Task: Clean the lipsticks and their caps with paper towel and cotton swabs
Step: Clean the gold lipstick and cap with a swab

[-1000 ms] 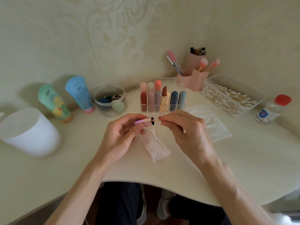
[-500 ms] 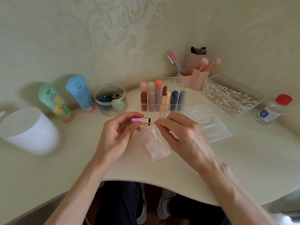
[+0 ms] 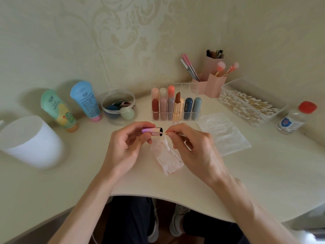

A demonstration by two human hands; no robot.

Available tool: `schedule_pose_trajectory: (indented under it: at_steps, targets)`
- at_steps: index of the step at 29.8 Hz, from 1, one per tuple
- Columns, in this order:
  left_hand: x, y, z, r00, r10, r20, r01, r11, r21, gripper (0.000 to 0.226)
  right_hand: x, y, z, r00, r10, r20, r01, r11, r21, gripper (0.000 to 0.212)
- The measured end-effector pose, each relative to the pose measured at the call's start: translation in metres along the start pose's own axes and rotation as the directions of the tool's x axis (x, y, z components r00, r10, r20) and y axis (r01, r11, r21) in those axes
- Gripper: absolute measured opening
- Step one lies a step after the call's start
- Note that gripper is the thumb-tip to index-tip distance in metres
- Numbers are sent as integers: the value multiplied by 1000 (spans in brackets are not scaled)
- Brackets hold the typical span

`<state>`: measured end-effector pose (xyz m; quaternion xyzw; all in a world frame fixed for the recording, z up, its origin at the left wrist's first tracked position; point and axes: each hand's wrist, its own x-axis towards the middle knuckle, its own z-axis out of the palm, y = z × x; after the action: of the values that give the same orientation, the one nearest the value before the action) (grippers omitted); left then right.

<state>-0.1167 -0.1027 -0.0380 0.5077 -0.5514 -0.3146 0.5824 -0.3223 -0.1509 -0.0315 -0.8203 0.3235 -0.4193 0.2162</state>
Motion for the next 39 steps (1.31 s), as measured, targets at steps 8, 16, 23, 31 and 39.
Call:
schedule_pose_trajectory:
  at_steps: [8, 16, 23, 31, 39]
  targets:
    - [-1, 0, 0, 1000, 0, 31, 0, 1000, -21, 15, 0, -2, 1, 998, 7, -70, -9, 1000, -25, 11]
    - [-1, 2, -1, 999, -15, 42, 15, 1000, -4, 16, -1, 0, 5, 995, -2, -102, -8, 995, -104, 6]
    - [-1, 3, 0, 999, -19, -26, 18, 999, -45, 15, -2, 3, 7, 998, 22, -57, -27, 996, -89, 10]
    - [-2, 4, 0, 999, -23, -27, 22, 999, -49, 16, -3, 2, 3, 997, 47, 61, -46, 999, -10, 12]
    - [-2, 4, 1, 1000, -24, 1, 24, 999, -48, 17, -3, 2, 4, 999, -2, -51, 1, 1000, -10, 20]
